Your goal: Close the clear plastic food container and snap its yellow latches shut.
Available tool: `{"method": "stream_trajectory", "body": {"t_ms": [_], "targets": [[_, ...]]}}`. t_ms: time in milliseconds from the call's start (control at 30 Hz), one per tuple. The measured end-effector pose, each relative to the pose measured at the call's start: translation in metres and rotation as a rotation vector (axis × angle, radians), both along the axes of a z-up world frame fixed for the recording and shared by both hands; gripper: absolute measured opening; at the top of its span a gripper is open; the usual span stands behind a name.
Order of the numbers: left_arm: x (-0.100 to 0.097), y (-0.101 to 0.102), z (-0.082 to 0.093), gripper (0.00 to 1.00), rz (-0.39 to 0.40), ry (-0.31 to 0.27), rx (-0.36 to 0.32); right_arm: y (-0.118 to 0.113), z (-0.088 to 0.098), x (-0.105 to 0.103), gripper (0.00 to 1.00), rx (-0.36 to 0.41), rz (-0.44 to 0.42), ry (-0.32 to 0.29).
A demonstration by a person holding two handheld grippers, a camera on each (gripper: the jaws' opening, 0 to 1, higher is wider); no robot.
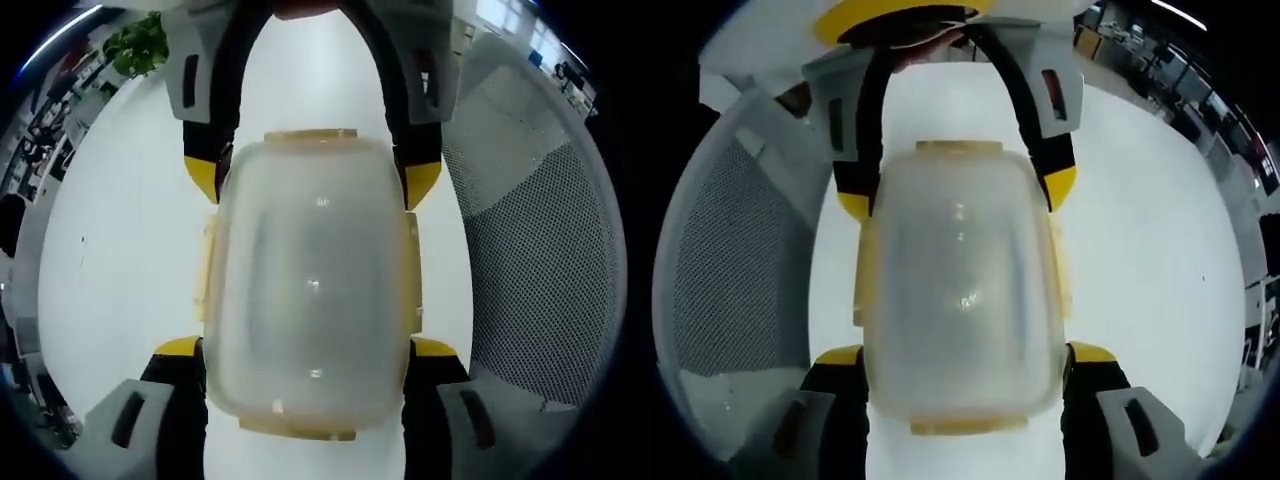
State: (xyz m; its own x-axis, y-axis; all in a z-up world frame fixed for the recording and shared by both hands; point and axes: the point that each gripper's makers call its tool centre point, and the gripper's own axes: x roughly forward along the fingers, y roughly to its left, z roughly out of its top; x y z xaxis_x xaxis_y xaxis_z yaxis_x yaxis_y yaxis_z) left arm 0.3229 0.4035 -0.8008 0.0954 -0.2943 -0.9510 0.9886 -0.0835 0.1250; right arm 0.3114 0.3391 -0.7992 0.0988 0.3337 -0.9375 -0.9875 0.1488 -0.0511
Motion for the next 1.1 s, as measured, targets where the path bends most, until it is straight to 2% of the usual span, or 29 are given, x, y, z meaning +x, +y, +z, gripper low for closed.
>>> {"method": "stream_trajectory", "body": {"t_ms": [233, 1100], "targets": [[0.003, 0.001, 0.000, 0.80, 0.009, -0.001, 0.011, 0.001, 0.000, 0.005, 0.80, 0.002, 0.009, 0.000], [0.040, 0.001, 0.000, 0.81, 0.019, -0.005, 0.016, 0.002, 0.002, 0.041, 0.81, 0.018, 0.009, -0.002]]}}
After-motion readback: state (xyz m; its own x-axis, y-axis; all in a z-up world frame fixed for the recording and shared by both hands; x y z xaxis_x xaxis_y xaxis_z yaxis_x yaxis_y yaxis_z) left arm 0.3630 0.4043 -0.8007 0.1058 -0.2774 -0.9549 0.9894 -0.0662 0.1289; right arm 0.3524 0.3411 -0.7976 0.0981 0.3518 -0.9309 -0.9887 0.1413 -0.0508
